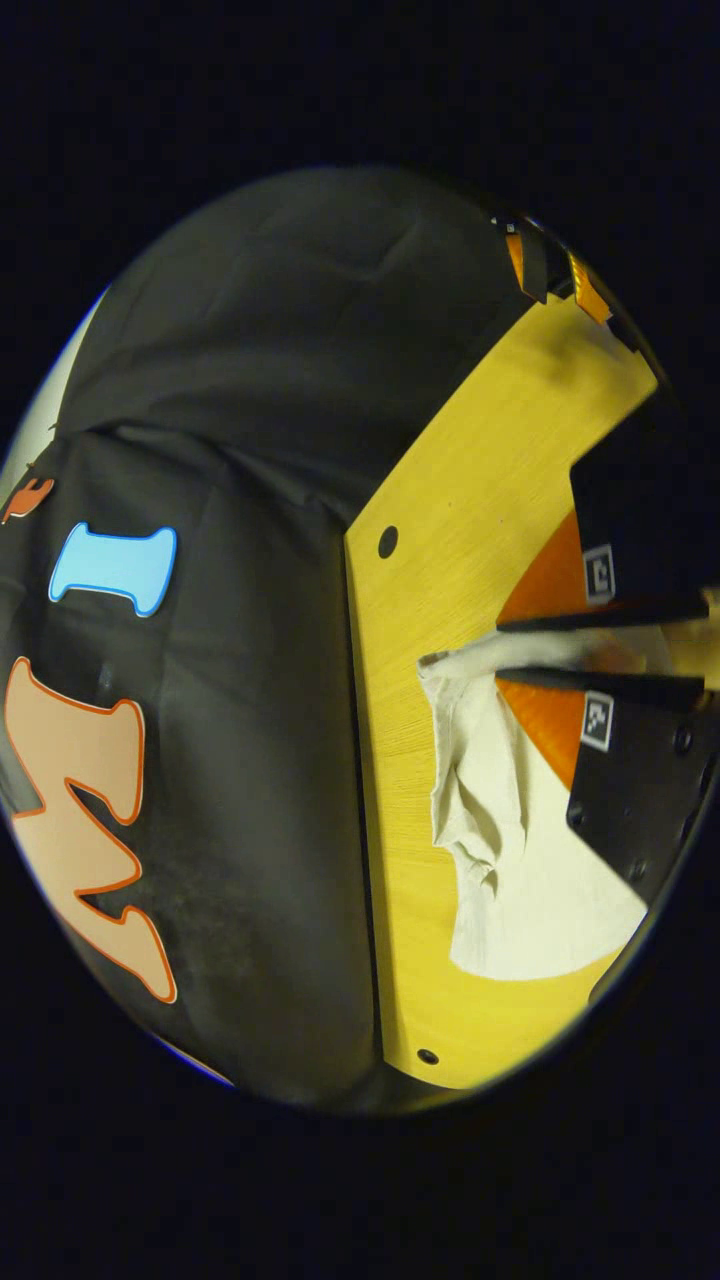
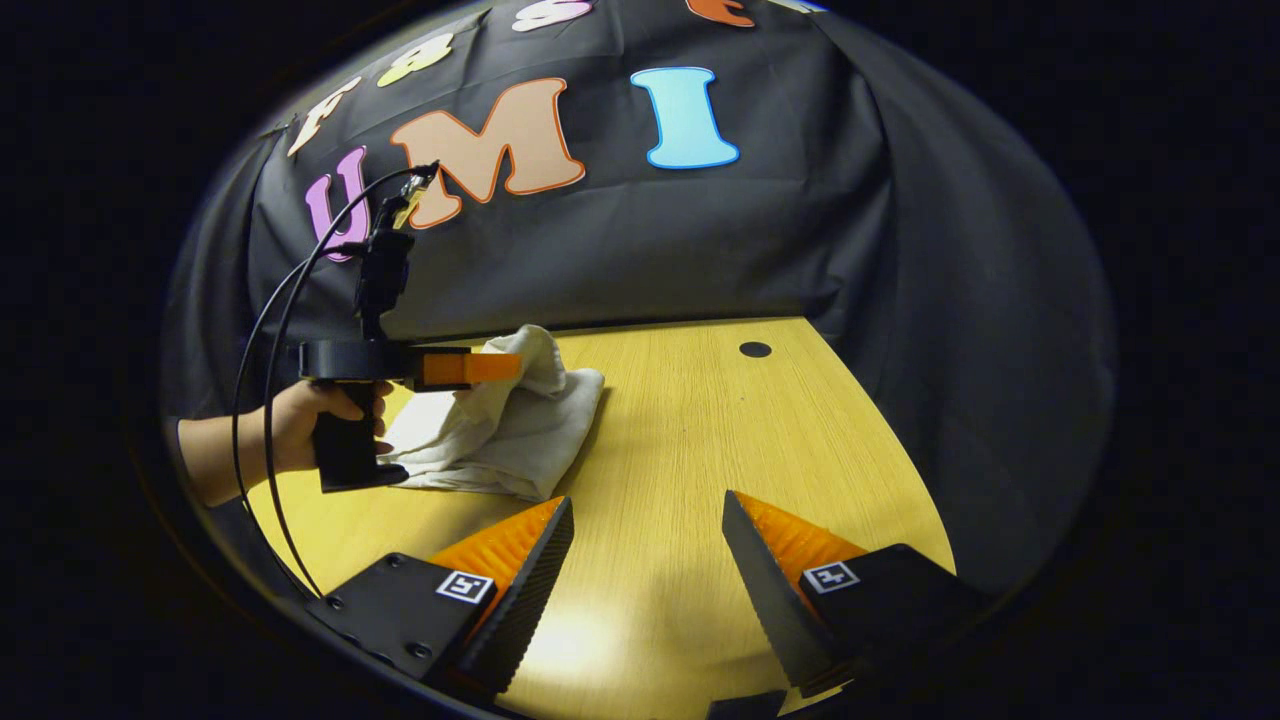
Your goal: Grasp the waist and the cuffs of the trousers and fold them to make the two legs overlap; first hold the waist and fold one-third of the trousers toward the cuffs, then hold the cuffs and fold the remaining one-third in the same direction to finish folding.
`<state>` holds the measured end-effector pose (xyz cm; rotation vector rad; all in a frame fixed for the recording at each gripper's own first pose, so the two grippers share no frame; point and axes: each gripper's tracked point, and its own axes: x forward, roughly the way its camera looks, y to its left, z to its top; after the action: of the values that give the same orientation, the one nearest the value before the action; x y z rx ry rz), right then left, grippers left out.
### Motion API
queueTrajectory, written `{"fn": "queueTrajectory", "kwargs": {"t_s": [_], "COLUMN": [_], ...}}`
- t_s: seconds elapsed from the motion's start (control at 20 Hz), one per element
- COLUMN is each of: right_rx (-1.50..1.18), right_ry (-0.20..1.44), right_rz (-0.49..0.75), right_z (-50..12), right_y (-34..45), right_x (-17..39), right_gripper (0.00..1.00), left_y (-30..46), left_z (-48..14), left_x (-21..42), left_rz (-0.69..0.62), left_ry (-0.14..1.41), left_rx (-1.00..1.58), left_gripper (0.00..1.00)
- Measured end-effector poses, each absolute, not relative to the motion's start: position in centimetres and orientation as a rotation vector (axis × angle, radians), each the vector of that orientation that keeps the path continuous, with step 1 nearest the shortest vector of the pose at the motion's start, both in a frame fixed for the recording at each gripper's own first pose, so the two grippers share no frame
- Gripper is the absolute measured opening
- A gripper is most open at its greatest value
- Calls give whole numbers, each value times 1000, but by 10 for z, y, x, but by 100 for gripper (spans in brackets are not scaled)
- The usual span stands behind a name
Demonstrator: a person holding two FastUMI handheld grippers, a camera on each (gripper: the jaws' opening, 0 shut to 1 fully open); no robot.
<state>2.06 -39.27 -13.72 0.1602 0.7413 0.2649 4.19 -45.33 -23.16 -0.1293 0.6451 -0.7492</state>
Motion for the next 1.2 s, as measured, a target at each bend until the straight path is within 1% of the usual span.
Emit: {"fn": "queueTrajectory", "kwargs": {"t_s": [0.2,0.25,0.4,0.45,0.7,1.0,1.05,1.1,1.15,1.2], "right_rx": [153,149,160,164,153,162,159,151,142,134], "right_ry": [689,666,579,547,424,287,270,256,245,236], "right_rz": [282,279,252,246,197,134,132,130,132,135], "right_z": [-121,-114,-90,-81,-34,28,34,39,44,46], "right_y": [-382,-379,-368,-363,-348,-328,-324,-322,-319,-313], "right_x": [31,36,47,52,65,61,59,53,49,46], "right_gripper": [97,97,97,97,96,96,96,96,96,96], "left_y": [-431,-422,-374,-352,-253,-161,-153,-145,-138,-129], "left_z": [-202,-193,-165,-154,-100,-60,-58,-59,-62,-62], "left_x": [42,40,41,42,33,5,1,-3,-5,-7], "left_rz": [-708,-690,-593,-556,-416,-303,-296,-289,-282,-267], "left_ry": [555,535,461,428,264,175,172,173,174,174], "left_rx": [-106,-114,-130,-121,7,99,97,92,83,78], "left_gripper": [92,96,94,95,95,95,96,100,96,96]}}
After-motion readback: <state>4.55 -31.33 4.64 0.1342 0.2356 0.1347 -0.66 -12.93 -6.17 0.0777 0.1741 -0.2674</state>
